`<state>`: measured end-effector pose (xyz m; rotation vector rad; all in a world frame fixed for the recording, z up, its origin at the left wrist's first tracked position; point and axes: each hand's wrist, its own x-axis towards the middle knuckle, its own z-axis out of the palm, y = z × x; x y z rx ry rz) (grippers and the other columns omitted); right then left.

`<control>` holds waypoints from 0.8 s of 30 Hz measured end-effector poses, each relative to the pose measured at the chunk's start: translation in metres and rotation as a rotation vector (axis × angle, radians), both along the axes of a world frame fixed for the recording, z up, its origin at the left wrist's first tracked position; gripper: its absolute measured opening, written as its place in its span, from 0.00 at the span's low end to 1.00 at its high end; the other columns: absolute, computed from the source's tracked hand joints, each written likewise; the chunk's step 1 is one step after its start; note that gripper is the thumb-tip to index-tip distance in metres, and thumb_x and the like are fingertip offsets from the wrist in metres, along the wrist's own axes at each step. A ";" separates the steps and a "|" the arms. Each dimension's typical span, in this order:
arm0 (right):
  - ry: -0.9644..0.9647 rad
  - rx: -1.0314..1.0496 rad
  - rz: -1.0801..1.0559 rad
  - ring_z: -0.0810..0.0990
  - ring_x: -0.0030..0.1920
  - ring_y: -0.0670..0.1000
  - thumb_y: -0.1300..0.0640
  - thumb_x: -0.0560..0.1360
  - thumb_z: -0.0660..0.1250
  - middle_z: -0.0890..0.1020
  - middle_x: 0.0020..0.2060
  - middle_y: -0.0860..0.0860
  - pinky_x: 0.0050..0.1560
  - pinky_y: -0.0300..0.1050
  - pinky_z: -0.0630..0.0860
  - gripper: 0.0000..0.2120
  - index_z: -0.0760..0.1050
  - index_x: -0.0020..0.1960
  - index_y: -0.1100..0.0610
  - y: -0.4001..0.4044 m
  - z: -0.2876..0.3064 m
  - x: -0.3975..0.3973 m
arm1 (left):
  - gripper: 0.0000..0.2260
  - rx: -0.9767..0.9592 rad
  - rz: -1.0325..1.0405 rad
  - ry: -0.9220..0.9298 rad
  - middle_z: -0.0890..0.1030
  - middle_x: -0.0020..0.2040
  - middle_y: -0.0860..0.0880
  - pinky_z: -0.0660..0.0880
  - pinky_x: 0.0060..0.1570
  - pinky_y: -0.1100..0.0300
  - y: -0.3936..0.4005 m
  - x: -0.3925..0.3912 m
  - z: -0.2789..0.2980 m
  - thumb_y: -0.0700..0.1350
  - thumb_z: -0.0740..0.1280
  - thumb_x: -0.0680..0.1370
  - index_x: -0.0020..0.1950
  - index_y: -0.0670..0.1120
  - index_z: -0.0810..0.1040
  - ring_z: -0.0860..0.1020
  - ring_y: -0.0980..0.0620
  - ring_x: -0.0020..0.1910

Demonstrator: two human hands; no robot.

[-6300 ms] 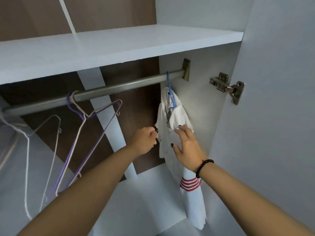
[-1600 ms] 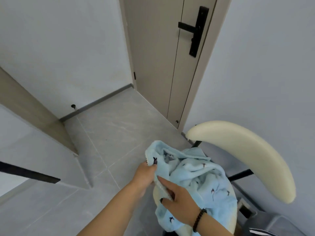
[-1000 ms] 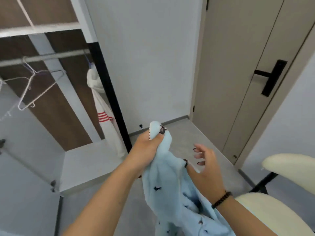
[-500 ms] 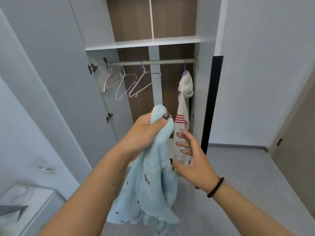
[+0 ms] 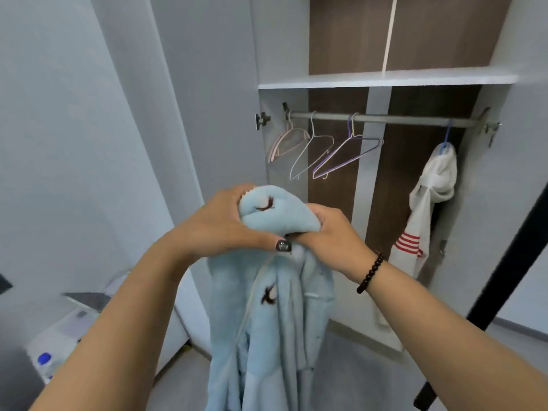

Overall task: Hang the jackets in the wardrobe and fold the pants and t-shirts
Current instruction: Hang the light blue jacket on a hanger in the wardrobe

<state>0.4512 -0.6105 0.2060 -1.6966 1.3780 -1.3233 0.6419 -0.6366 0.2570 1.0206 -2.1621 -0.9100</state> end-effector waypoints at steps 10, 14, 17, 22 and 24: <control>-0.589 0.268 0.159 0.81 0.39 0.55 0.73 0.69 0.62 0.82 0.38 0.60 0.45 0.47 0.78 0.11 0.81 0.42 0.63 -0.069 0.044 -0.036 | 0.30 -0.056 0.335 0.340 0.75 0.56 0.69 0.72 0.47 0.74 -0.052 -0.075 -0.095 0.50 0.77 0.68 0.63 0.64 0.65 0.76 0.67 0.54; -0.622 0.282 0.207 0.81 0.43 0.59 0.71 0.71 0.63 0.82 0.44 0.66 0.51 0.52 0.79 0.10 0.80 0.49 0.69 -0.081 0.063 -0.060 | 0.20 0.351 0.179 0.572 0.81 0.58 0.53 0.76 0.51 0.65 -0.072 -0.110 -0.136 0.49 0.72 0.74 0.65 0.49 0.74 0.80 0.57 0.55; -0.639 0.243 0.125 0.83 0.46 0.59 0.69 0.72 0.63 0.83 0.46 0.64 0.53 0.55 0.79 0.10 0.80 0.51 0.66 -0.093 0.071 -0.091 | 0.14 0.451 0.192 0.636 0.84 0.43 0.47 0.76 0.39 0.62 -0.095 -0.121 -0.135 0.49 0.75 0.70 0.50 0.43 0.81 0.81 0.50 0.41; -0.812 0.269 -0.115 0.84 0.50 0.59 0.60 0.69 0.70 0.84 0.50 0.59 0.53 0.56 0.79 0.17 0.79 0.57 0.61 -0.105 0.059 -0.157 | 0.21 0.384 0.198 0.648 0.84 0.41 0.51 0.77 0.33 0.62 -0.143 -0.120 -0.098 0.58 0.75 0.69 0.52 0.44 0.79 0.81 0.52 0.38; -0.799 0.233 -0.217 0.85 0.49 0.57 0.56 0.67 0.73 0.85 0.48 0.58 0.50 0.53 0.80 0.18 0.80 0.55 0.60 -0.105 0.053 -0.175 | 0.29 0.237 0.133 0.433 0.82 0.41 0.53 0.78 0.36 0.61 -0.163 -0.125 -0.087 0.61 0.76 0.59 0.52 0.44 0.77 0.79 0.55 0.38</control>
